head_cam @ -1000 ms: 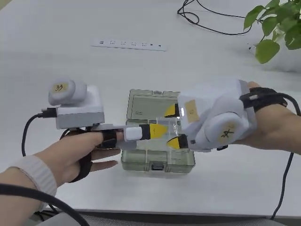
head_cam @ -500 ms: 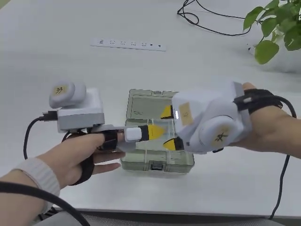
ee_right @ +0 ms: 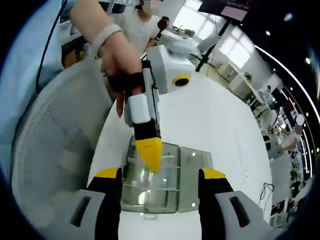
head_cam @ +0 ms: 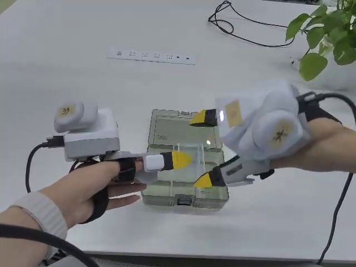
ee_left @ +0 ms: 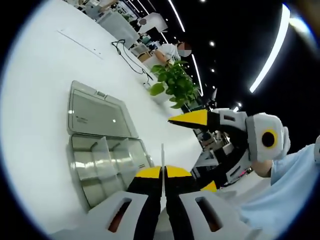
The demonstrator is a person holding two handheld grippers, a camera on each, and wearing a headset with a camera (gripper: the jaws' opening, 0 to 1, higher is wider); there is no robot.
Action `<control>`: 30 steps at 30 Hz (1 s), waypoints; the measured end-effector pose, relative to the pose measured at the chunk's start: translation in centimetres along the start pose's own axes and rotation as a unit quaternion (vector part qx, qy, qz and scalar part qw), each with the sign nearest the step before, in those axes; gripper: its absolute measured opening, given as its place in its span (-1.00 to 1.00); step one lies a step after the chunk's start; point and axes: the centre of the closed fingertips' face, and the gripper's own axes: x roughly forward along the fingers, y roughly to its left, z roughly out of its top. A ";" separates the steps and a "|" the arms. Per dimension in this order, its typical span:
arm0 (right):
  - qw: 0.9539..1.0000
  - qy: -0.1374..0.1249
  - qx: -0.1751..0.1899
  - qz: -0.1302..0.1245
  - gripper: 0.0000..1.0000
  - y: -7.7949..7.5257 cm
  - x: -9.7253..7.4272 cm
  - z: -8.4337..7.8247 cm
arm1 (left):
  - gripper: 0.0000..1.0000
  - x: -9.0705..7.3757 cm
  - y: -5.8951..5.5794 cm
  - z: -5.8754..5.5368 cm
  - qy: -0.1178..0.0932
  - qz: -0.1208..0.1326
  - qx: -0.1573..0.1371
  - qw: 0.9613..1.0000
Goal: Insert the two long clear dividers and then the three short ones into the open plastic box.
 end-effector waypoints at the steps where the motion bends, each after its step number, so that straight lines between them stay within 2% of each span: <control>1: 1.000 -0.002 0.015 0.003 0.25 -0.3 -0.4 -0.1 | -1.00 -0.1 -0.1 -0.1 0.004 -0.001 0.009 1.000; 2: 1.000 -0.002 0.024 0.006 0.23 -0.6 -0.7 -0.2 | -1.00 -0.1 0.0 -0.1 0.008 0.000 0.019 1.000; 3: 1.000 0.001 0.024 0.013 0.17 -1.0 -1.2 -0.4 | -1.00 -0.2 0.1 -0.3 0.016 0.002 0.045 0.999; 5: 0.999 -0.003 0.042 0.021 0.04 -1.4 -1.8 -0.4 | -1.00 -0.4 -0.1 -0.5 0.022 -0.002 0.069 0.997; 6: 0.998 -0.006 0.052 0.033 -0.03 -1.2 -2.0 -0.3 | -1.00 -0.4 -0.3 -0.7 0.025 -0.006 0.067 0.997; 9: 0.996 -0.009 0.072 0.058 -0.14 -1.1 -2.2 -0.3 | -1.00 -0.7 -0.6 -1.1 0.036 -0.016 0.105 0.994; 12: 0.994 -0.004 0.074 0.086 -0.32 -0.4 -2.2 -0.2 | -1.00 -0.9 -1.1 -1.6 0.053 -0.028 0.139 0.989; 15: 0.990 0.008 0.074 0.117 -0.42 0.7 -1.8 0.0 | -1.00 -1.2 -1.6 -1.9 0.058 -0.039 0.159 0.985; 17: 0.987 0.010 0.080 0.140 -0.46 1.6 -1.5 0.3 | -1.00 -1.4 -2.0 -1.9 0.060 -0.048 0.176 0.981; 19: 0.984 0.016 0.081 0.155 -0.50 2.0 -0.9 0.3 | -1.00 -1.5 -2.4 -2.0 0.066 -0.058 0.202 0.975; 21: 0.983 0.024 0.074 0.164 -0.55 2.2 -0.9 0.4 | -1.00 -1.6 -2.6 -2.2 0.074 -0.060 0.215 0.972; 23: 0.982 0.031 0.074 0.172 -0.58 2.5 -0.8 0.5 | -1.00 -1.7 -2.6 -2.3 0.076 -0.062 0.222 0.970; 25: 0.978 0.037 0.080 0.190 -0.60 3.0 -0.8 0.6 | -1.00 -1.9 -2.7 -2.4 0.074 -0.064 0.245 0.965; 27: 0.975 0.040 0.079 0.205 -0.62 3.5 -0.8 0.7 | -1.00 -1.9 -2.8 -2.4 0.074 -0.064 0.254 0.962; 30: 0.968 0.051 0.095 0.227 -0.66 4.1 -0.7 0.6 | -1.00 -1.9 -3.2 -2.3 0.069 -0.070 0.281 0.955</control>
